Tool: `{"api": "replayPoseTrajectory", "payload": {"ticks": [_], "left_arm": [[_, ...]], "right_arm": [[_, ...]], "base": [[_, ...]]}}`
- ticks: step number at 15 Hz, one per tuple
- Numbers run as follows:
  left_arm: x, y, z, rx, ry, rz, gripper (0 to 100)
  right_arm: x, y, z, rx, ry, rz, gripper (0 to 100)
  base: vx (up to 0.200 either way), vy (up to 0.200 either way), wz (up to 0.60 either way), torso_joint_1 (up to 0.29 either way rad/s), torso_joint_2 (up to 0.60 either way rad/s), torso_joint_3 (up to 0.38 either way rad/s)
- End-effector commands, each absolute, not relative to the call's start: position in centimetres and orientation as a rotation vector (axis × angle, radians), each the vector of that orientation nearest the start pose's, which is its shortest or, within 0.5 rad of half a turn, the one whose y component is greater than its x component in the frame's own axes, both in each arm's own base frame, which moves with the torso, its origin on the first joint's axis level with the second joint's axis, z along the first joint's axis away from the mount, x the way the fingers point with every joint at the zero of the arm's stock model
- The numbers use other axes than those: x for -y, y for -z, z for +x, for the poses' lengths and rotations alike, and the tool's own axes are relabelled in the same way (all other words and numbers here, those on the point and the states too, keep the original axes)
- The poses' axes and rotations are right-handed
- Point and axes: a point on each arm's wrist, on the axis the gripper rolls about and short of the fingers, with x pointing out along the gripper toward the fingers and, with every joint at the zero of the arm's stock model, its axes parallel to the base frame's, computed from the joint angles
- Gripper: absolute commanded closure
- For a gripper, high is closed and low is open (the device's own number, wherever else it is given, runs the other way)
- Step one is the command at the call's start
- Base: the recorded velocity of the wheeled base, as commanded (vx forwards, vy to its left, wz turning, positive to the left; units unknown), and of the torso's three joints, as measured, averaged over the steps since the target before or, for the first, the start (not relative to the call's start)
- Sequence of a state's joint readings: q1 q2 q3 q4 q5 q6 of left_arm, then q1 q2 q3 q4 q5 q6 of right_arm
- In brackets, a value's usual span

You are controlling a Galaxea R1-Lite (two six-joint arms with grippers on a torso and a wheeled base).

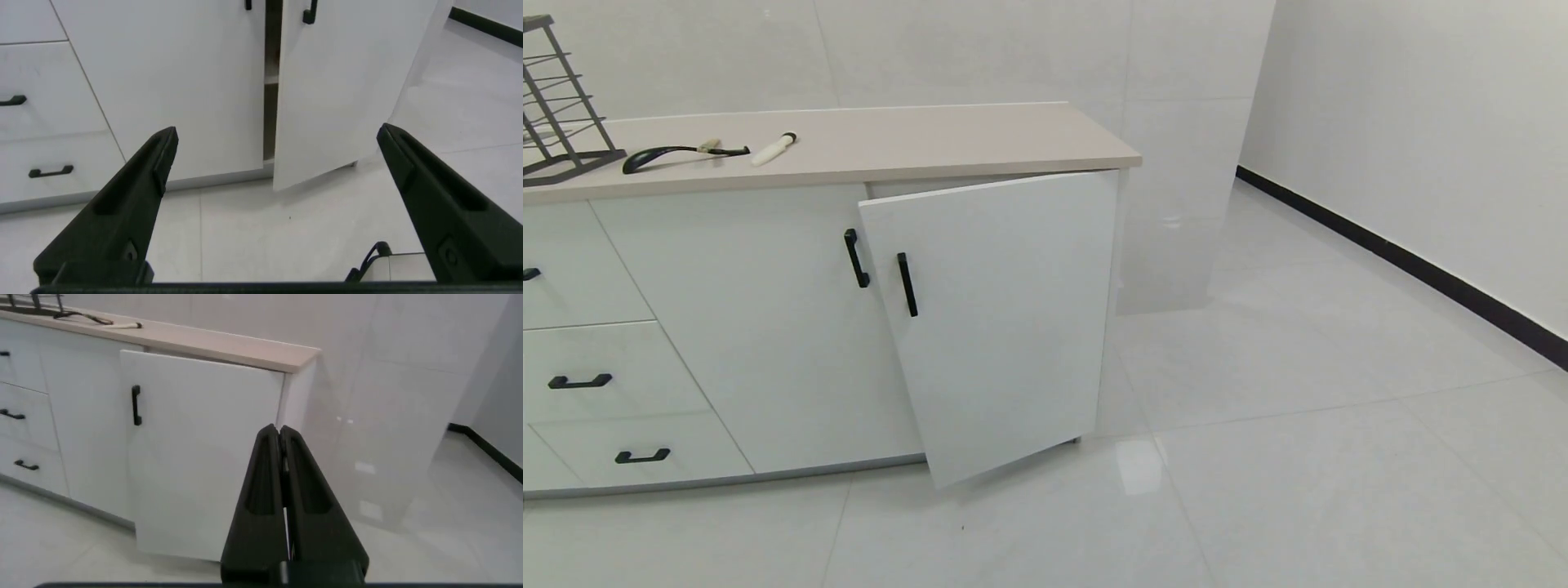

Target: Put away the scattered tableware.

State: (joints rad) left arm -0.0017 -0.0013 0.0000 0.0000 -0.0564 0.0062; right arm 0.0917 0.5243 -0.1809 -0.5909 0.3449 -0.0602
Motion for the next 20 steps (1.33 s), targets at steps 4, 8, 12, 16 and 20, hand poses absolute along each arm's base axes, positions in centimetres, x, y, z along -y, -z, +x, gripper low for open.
{"api": "replayPoseTrajectory", "payload": {"ticks": [4, 8, 12, 16, 20], "left_arm": [[0.1, -7.5, -2.3, 0.000, 0.058, 0.006, 0], [0.1, -7.5, -2.3, 0.000, 0.057, 0.006, 0], [0.1, -7.5, -2.3, 0.000, 0.057, 0.005, 0], [0.1, -7.5, -2.3, 0.000, 0.057, 0.006, 0], [0.1, -7.5, -2.3, 0.000, 0.057, 0.006, 0]], "right_arm": [[-0.8, -13.2, -0.9, 0.321, -0.321, -0.116, 100], [-0.6, -10.2, -2.5, 0.248, -0.270, -0.095, 100], [-0.5, -8.1, -2.3, 0.008, -0.208, -0.051, 100], [0.0, -7.6, -2.2, -0.014, -0.001, 0.008, 100], [0.0, -7.6, -2.2, -0.018, -0.003, 0.015, 100]], "base": [[0.000, 0.000, 0.00, 0.000, 0.00, 0.000], [0.000, 0.000, 0.00, 0.000, 0.00, 0.000], [0.000, 0.000, 0.00, 0.000, 0.00, 0.000], [0.100, 0.100, 0.00, 0.001, 0.00, -0.001], [0.150, 0.200, 0.00, 0.004, 0.00, 0.002]]}}
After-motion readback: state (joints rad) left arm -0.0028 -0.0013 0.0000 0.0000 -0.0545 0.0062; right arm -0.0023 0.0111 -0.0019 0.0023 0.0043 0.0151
